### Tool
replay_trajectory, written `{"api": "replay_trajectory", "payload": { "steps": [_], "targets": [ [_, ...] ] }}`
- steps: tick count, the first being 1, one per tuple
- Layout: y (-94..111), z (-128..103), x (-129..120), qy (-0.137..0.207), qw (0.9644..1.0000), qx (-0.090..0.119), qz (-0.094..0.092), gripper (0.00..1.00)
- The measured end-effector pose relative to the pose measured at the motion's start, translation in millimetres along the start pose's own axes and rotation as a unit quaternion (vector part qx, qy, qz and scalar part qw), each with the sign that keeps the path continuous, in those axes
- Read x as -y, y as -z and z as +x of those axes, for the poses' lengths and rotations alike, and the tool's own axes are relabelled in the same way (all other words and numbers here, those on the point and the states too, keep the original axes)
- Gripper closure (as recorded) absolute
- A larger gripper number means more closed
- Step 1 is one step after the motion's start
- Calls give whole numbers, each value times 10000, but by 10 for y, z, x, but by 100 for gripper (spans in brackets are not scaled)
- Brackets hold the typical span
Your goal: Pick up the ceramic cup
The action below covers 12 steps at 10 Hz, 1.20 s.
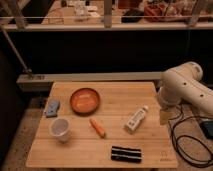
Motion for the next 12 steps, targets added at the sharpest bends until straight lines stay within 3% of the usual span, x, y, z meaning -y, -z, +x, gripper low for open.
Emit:
{"api": "replay_trajectory", "payload": {
  "steps": [3,7,12],
  "targets": [
    [30,-67,1,101,9999,39,19,20],
    [149,-726,7,558,9981,255,66,20],
    [254,-1129,-49,1122,9929,354,151,20]
  ]
}}
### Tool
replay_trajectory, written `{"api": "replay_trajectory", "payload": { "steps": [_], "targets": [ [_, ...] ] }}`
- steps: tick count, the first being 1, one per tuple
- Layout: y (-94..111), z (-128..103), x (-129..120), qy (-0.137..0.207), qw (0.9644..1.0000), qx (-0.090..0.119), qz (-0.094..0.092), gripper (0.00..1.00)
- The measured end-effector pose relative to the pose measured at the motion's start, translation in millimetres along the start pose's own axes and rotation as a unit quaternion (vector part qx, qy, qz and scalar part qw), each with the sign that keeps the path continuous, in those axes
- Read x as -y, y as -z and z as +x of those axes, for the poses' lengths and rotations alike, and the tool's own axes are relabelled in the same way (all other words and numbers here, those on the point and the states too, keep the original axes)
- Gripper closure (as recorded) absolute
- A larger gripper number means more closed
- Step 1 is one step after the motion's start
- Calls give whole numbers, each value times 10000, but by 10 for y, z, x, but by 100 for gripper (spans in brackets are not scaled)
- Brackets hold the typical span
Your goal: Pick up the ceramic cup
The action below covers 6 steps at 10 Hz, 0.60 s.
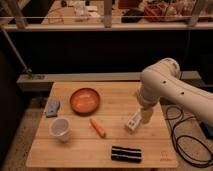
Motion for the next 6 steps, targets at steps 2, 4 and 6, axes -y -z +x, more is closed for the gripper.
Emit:
{"api": "replay_trajectory", "payload": {
  "steps": [2,4,6],
  "targets": [
    [41,-346,16,320,9995,17,44,20],
    [65,-508,11,555,9984,30,75,20],
    [86,-623,36,791,9968,11,150,20]
  ]
}}
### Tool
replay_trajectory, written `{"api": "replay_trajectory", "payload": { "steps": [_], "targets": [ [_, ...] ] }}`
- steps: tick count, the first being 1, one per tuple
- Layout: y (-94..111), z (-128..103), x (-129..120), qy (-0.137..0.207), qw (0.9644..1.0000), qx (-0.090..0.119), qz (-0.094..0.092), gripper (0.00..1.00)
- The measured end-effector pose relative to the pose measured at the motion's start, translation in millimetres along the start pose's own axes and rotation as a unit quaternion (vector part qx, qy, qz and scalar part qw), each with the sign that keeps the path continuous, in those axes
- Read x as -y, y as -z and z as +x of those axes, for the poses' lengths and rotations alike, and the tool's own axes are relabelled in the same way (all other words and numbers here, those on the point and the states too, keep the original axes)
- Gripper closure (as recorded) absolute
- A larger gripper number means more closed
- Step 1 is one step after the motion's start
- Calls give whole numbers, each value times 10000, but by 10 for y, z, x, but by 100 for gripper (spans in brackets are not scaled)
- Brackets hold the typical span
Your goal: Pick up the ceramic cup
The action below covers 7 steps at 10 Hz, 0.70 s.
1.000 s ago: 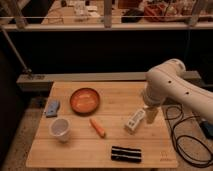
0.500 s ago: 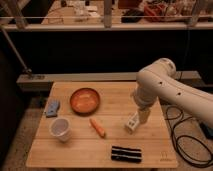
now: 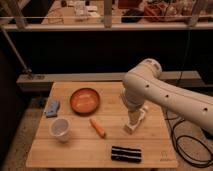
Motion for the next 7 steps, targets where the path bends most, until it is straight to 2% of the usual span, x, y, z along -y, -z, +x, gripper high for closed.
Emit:
{"api": "replay_trajectory", "payload": {
  "steps": [3,7],
  "targets": [
    [28,-355,150,440,9989,11,131,20],
    [76,-629,275,903,9955,18,280,20]
  ]
}}
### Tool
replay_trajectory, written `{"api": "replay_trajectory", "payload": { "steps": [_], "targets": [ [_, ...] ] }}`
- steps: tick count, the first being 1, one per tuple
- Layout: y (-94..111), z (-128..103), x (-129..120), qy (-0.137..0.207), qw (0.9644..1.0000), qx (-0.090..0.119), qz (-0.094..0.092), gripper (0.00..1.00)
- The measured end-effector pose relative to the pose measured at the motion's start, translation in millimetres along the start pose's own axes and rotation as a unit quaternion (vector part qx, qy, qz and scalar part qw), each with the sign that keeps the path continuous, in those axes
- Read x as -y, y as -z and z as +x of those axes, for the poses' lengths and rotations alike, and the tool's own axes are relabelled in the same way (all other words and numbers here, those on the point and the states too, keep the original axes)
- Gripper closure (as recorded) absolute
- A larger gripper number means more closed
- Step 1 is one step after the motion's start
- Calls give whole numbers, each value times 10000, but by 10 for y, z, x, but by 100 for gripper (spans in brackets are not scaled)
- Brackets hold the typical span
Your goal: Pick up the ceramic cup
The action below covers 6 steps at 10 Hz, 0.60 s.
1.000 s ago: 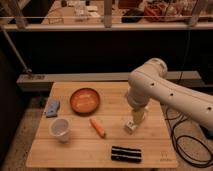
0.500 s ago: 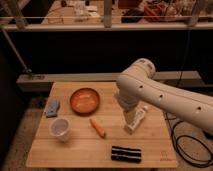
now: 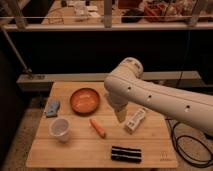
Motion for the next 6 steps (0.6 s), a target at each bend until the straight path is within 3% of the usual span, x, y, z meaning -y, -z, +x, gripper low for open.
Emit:
{"api": "replay_trajectory", "payload": {
  "steps": [6],
  "targets": [
    [-13,-527,313,858,9960,40,226,20]
  ]
}}
